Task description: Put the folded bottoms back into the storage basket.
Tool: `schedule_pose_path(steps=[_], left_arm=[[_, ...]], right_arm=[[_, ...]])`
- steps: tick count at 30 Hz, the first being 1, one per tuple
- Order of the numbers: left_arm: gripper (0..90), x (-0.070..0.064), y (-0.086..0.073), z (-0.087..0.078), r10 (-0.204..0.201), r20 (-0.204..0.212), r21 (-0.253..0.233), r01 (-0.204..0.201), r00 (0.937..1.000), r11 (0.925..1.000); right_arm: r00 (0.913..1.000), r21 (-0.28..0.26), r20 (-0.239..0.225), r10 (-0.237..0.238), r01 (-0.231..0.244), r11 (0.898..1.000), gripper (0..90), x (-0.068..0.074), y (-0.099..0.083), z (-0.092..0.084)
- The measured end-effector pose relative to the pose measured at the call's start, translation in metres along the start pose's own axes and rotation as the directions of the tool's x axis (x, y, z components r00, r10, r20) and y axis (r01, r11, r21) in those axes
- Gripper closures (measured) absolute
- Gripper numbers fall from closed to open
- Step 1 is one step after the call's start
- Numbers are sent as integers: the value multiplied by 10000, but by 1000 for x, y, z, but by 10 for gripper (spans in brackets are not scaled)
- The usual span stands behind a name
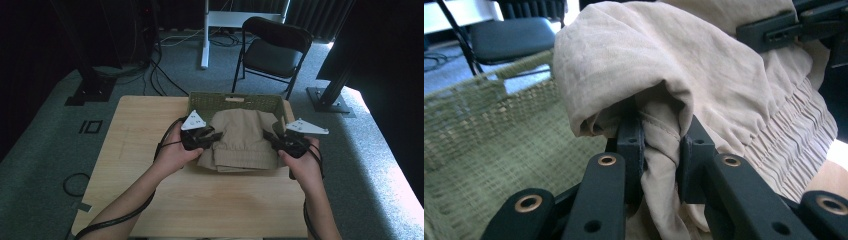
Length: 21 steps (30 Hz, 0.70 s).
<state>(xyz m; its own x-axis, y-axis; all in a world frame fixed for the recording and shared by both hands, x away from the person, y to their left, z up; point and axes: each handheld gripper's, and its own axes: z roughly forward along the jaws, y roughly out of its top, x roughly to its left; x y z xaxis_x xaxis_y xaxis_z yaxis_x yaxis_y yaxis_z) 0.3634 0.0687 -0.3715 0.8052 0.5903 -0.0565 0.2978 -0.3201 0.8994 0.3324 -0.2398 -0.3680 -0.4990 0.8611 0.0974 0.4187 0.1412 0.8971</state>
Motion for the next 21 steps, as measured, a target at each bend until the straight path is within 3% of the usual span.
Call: schedule_pose_path(steps=[9, 19, 21], left_arm=[[776, 16, 19, 3, 69, -182, 32, -68, 9998, 10000], [775, 47, 29, 14, -583, 2, -276, 583, 9983, 9979], [776, 53, 31, 17, -545, -89, -346, 542, 9985, 9979]], right_arm=[[9996, -42, 157, 222, -222, 9997, 804, -10, 19, 16], [9990, 106, 156, 415, -417, 9991, 803, -24, 43, 36], [9987, 111, 166, 482, -484, 9988, 803, -26, 47, 40]])
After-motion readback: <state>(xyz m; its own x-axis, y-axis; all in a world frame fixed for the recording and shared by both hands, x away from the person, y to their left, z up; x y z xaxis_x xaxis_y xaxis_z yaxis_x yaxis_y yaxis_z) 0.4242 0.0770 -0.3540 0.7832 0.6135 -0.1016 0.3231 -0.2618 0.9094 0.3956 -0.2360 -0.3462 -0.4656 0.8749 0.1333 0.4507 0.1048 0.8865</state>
